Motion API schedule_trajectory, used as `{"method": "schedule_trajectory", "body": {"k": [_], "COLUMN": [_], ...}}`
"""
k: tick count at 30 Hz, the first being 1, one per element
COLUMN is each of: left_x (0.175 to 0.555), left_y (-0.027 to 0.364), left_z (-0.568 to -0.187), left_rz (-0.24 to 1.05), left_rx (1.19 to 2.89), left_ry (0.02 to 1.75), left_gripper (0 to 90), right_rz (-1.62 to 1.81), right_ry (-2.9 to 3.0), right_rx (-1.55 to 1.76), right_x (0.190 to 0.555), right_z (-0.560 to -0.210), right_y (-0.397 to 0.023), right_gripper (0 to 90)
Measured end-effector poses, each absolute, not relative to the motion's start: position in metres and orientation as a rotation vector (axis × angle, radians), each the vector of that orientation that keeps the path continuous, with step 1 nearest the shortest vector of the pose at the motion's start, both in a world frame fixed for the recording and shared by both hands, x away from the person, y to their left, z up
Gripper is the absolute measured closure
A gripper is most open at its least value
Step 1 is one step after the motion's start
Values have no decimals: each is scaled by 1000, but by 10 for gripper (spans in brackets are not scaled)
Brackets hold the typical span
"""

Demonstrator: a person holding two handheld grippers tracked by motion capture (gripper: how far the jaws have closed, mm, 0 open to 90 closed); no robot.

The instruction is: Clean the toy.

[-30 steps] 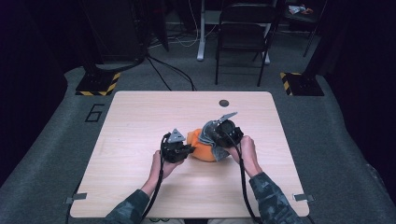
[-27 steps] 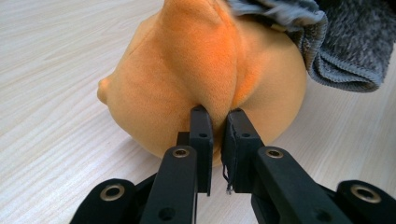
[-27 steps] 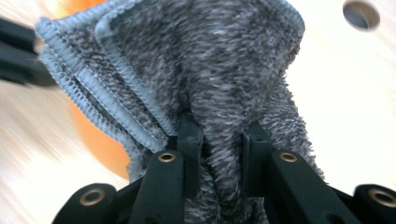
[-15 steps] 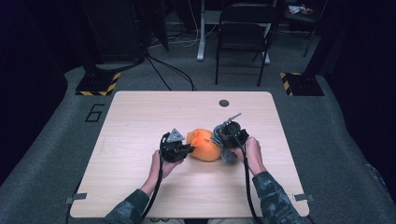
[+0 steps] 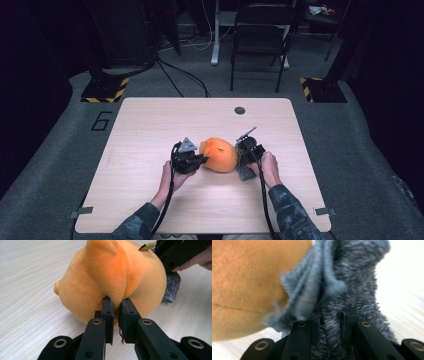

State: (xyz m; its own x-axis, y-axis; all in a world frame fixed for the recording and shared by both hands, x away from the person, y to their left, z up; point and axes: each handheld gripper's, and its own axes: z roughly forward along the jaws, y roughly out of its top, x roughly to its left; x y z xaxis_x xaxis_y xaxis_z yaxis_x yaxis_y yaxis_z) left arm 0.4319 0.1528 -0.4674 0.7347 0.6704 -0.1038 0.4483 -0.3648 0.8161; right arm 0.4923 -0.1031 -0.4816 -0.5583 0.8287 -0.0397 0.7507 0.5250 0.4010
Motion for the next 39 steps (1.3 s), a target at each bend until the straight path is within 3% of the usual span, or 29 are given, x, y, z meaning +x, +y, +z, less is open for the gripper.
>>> {"method": "schedule_trajectory", "body": {"k": [7, 13, 22, 24, 31, 39], "left_x": [432, 433, 433, 433, 432, 431], "left_y": [153, 154, 155, 155, 154, 148], "left_z": [-467, -467, -469, -468, -468, -472], "left_rz": [313, 315, 316, 325, 370, 435], "left_rx": [2016, 2017, 2022, 2029, 2072, 2131], "left_ry": [849, 850, 847, 848, 803, 758], "left_gripper": [826, 824, 811, 779, 541, 466], "right_rz": [653, 791, 704, 722, 742, 744], "right_ry": [2448, 2441, 2513, 2506, 2481, 2469], "right_rx": [1358, 1236, 1161, 1149, 1153, 1154], "right_x": [488, 469, 465, 465, 467, 469], "right_z": [-439, -398, -419, -419, -420, -420], "right_y": [-125, -112, -79, -79, -80, -81], "right_gripper": [742, 743, 745, 744, 744, 745]}}
